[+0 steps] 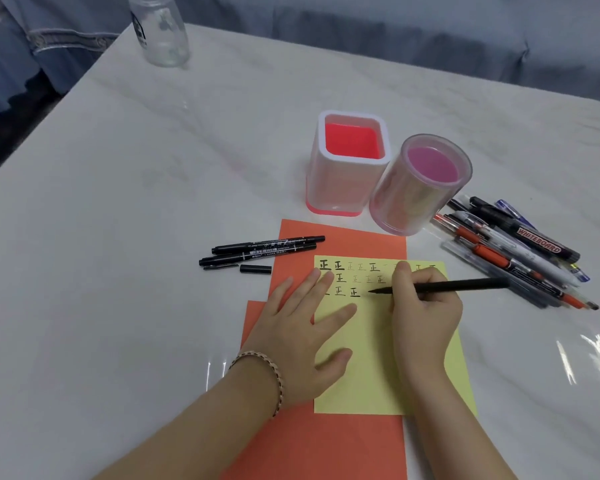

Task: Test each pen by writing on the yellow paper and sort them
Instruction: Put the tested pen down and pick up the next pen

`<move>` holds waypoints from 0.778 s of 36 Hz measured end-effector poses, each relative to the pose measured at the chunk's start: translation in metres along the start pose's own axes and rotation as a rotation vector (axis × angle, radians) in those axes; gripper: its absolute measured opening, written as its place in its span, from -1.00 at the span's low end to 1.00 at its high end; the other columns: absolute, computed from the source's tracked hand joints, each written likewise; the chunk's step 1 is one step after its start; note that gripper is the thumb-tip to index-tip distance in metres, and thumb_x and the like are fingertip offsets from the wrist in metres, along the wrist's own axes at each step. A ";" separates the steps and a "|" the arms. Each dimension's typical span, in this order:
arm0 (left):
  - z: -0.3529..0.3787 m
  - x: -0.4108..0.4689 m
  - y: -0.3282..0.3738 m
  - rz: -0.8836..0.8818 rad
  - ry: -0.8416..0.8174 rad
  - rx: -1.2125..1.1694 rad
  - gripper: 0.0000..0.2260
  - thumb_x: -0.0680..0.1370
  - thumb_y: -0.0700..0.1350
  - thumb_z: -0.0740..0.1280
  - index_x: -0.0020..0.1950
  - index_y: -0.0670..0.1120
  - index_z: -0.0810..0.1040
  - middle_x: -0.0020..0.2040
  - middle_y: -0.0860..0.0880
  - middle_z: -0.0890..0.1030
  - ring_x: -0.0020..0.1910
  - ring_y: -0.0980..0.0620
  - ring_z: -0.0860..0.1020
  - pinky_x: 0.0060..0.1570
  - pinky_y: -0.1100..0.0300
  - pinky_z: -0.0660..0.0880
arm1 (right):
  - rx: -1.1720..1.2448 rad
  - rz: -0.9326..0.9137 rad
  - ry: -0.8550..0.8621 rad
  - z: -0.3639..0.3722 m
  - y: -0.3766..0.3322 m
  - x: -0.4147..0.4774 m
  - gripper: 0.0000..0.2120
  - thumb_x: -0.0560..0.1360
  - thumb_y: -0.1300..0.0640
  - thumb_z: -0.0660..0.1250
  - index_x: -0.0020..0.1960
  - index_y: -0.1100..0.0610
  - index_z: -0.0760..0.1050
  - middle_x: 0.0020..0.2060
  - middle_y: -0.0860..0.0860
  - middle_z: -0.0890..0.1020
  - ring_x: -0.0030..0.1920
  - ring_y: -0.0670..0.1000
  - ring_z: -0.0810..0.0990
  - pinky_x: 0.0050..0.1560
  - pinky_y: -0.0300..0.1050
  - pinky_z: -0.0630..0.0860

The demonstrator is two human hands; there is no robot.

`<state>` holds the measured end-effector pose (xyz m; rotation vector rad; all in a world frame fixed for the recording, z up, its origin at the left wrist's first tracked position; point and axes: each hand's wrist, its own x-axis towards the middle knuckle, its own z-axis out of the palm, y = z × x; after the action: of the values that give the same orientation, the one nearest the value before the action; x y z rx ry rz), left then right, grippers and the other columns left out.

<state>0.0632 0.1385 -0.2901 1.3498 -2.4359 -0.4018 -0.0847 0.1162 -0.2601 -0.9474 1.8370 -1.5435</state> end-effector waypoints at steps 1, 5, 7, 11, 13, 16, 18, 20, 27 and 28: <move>0.000 0.000 0.000 0.004 0.012 -0.003 -0.60 0.45 0.11 0.16 0.25 0.07 0.48 0.36 -0.15 0.41 0.38 -0.08 0.32 0.32 -0.04 0.11 | -0.004 0.006 -0.015 -0.003 -0.001 0.000 -0.67 0.49 0.20 0.30 -0.41 0.17 0.30 -0.50 0.05 0.35 -0.48 -0.11 0.29 -0.45 -0.38 0.25; -0.006 0.001 -0.002 0.006 0.156 -0.068 -0.68 0.51 -0.05 0.12 0.26 -0.02 0.36 0.30 -0.12 0.48 0.30 -0.02 0.36 0.26 0.02 0.22 | -0.027 0.041 -0.088 -0.016 -0.006 -0.001 -0.74 0.49 0.15 0.32 -0.33 0.17 0.36 -0.51 -0.01 0.39 -0.54 -0.17 0.32 -0.49 -0.41 0.26; -0.014 0.002 -0.007 -0.005 0.262 -0.027 -0.71 0.50 -0.12 0.14 0.21 -0.07 0.38 0.20 -0.12 0.55 0.15 -0.04 0.48 0.10 0.03 0.39 | -0.050 0.046 -0.124 -0.023 -0.009 -0.002 -0.75 0.48 0.14 0.34 -0.31 0.18 0.38 -0.51 -0.01 0.41 -0.55 -0.18 0.34 -0.49 -0.42 0.26; -0.037 0.006 -0.031 -0.080 0.415 0.113 -0.76 0.44 -0.18 0.17 0.06 -0.09 0.52 -0.01 -0.09 0.63 -0.03 -0.06 0.51 -0.14 0.07 0.43 | -0.079 0.051 -0.199 -0.036 -0.013 -0.003 -0.77 0.45 0.16 0.38 -0.32 0.16 0.40 -0.52 -0.03 0.46 -0.53 -0.19 0.39 -0.45 -0.42 0.31; -0.046 0.005 -0.044 -0.145 0.378 0.203 -0.74 0.41 -0.13 0.14 -0.08 -0.09 0.61 -0.13 -0.05 0.64 -0.16 -0.08 0.53 -0.27 0.13 0.41 | -0.072 0.057 -0.236 -0.041 -0.015 -0.005 -0.79 0.45 0.18 0.39 -0.31 0.17 0.41 -0.54 -0.07 0.46 -0.53 -0.19 0.40 -0.44 -0.41 0.32; -0.049 0.003 -0.059 -0.199 0.259 0.317 -0.73 0.39 -0.09 0.11 -0.22 -0.06 0.62 -0.27 0.00 0.59 -0.32 -0.08 0.52 -0.38 0.20 0.29 | -0.052 0.072 -0.273 -0.046 -0.019 -0.006 -0.80 0.46 0.18 0.37 -0.30 0.16 0.42 -0.60 -0.09 0.47 -0.54 -0.17 0.40 -0.45 -0.40 0.33; -0.047 0.003 -0.066 -0.204 0.232 0.336 -0.75 0.41 -0.08 0.15 -0.27 -0.08 0.61 -0.32 0.00 0.56 -0.36 -0.10 0.51 -0.43 0.19 0.32 | -0.037 0.075 -0.279 -0.049 -0.022 -0.008 -0.80 0.49 0.17 0.34 -0.30 0.15 0.43 -0.59 -0.08 0.49 -0.53 -0.17 0.41 -0.43 -0.39 0.34; -0.048 0.004 -0.066 -0.211 0.221 0.343 -0.86 0.37 -0.12 0.26 -0.30 -0.10 0.59 -0.35 -0.02 0.54 -0.36 -0.11 0.48 -0.45 0.17 0.35 | -0.011 0.077 -0.288 -0.051 -0.027 -0.010 -0.78 0.53 0.14 0.27 -0.28 0.16 0.46 -0.53 -0.01 0.57 -0.49 -0.15 0.45 -0.38 -0.37 0.39; -0.069 0.005 -0.021 -0.430 0.269 -0.265 -0.85 0.53 -0.11 0.20 -0.06 -0.05 0.56 -0.12 0.05 0.56 -0.07 0.01 0.50 -0.09 0.22 0.36 | 0.180 0.125 -0.318 -0.052 -0.053 -0.021 -0.67 0.54 0.04 0.13 -0.24 0.17 0.54 -0.49 0.06 0.59 -0.47 -0.08 0.48 -0.37 -0.30 0.46; -0.073 0.005 -0.012 -0.434 0.266 -0.393 -0.90 0.56 -0.13 0.24 -0.07 0.02 0.53 -0.12 0.12 0.56 -0.10 0.14 0.50 -0.11 0.34 0.35 | 0.194 0.111 -0.321 -0.051 -0.057 -0.022 -0.70 0.53 0.05 0.14 -0.25 0.16 0.53 -0.51 0.05 0.56 -0.48 -0.09 0.45 -0.37 -0.32 0.44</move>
<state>0.1001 0.1223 -0.2275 1.6183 -1.7304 -0.7109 -0.1024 0.1593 -0.1955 -0.9243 1.4635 -1.3819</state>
